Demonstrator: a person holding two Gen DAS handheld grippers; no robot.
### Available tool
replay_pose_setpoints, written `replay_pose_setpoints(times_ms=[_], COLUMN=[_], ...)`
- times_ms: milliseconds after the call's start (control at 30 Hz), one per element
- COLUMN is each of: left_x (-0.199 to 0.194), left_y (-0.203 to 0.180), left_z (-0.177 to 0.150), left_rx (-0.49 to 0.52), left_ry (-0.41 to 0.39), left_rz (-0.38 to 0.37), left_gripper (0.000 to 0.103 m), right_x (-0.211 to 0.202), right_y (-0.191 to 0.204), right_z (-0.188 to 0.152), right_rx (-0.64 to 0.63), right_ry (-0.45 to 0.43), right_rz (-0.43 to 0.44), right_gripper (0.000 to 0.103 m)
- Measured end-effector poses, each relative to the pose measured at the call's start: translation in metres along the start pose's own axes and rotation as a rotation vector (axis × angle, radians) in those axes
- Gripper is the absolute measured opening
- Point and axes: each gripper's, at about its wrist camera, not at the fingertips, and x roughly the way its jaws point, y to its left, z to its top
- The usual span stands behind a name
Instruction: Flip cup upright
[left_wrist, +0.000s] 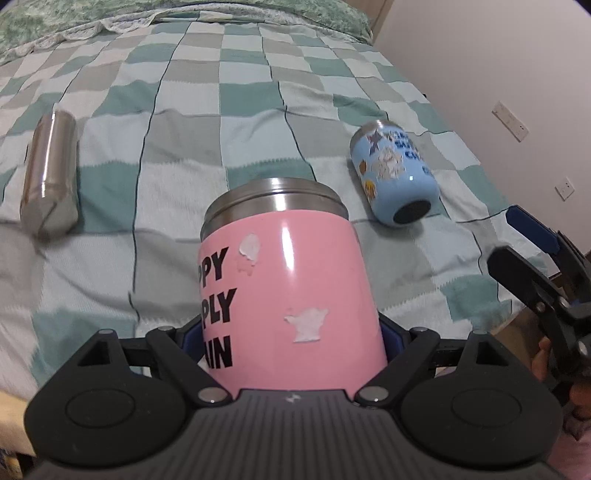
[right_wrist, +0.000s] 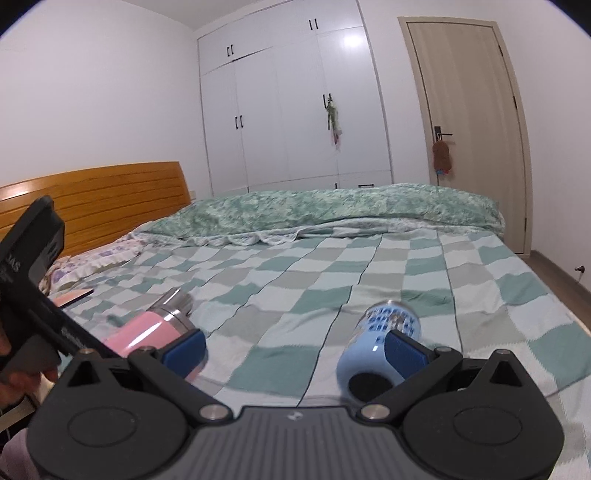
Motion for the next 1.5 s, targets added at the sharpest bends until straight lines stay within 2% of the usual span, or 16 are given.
replay_pose_setpoints(times_ms=[67, 200, 300, 333, 367, 433, 533, 600, 700, 833, 933, 1167, 1333, 1467, 1500], left_x=[0.008, 0.037, 0.046, 0.045, 0.042, 0.029, -0.009, -0.042, -0.081, -0.108, -0.116, -0.103, -0.096, -0.088, -0.087], left_y=[-0.002, -0.005, 0.0, -0.002, -0.004, -0.005, -0.003, 0.003, 0.016, 0.045, 0.072, 0.117, 0.133, 0.137, 0.138], left_z=[-0.007, -0.018, -0.019, -0.018, -0.017, -0.017, -0.016, -0.016, -0.02, -0.029, -0.042, -0.067, -0.074, -0.072, -0.071], left_rx=[-0.008, 0.002, -0.046, -0.037, -0.022, -0.018, -0.024, -0.001, 0.04, 0.079, 0.064, 0.022, 0.009, -0.009, -0.018], left_ry=[-0.007, -0.028, -0.033, -0.023, -0.02, -0.047, -0.125, -0.21, -0.328, -0.405, -0.425, -0.407, -0.403, -0.407, -0.411], left_rz=[0.011, 0.113, 0.1, 0.107, 0.105, 0.075, 0.027, 0.022, 0.093, 0.198, 0.241, 0.243, 0.219, 0.196, 0.184], left_gripper=[0.089, 0.089, 0.086, 0.088, 0.095, 0.103, 0.103, 0.103, 0.103, 0.103, 0.103, 0.103, 0.103, 0.103, 0.103], right_x=[-0.006, -0.016, -0.021, -0.021, -0.023, -0.027, -0.032, -0.034, -0.032, -0.016, 0.005, 0.071, 0.121, 0.16, 0.169], right_y=[0.003, 0.007, 0.009, 0.01, 0.011, 0.012, 0.011, 0.014, 0.021, 0.039, 0.058, 0.098, 0.101, 0.085, 0.078], right_z=[-0.006, -0.017, -0.022, -0.023, -0.024, -0.025, -0.024, -0.023, -0.022, -0.02, -0.019, -0.006, 0.003, -0.002, -0.007], right_rx=[0.003, 0.009, 0.01, 0.007, 0.004, -0.002, 0.0, -0.001, -0.014, -0.022, -0.026, 0.022, 0.162, 0.295, 0.341], right_ry=[0.007, 0.021, 0.032, 0.035, 0.038, 0.038, 0.029, 0.026, 0.035, 0.081, 0.135, 0.338, 0.531, 0.637, 0.67], right_rz=[0.007, 0.01, 0.007, 0.005, 0.005, 0.004, 0.008, 0.013, 0.027, 0.056, 0.075, 0.071, 0.032, -0.025, -0.034], right_gripper=[0.103, 0.103, 0.103, 0.103, 0.103, 0.103, 0.103, 0.103, 0.103, 0.103, 0.103, 0.103, 0.103, 0.103, 0.1])
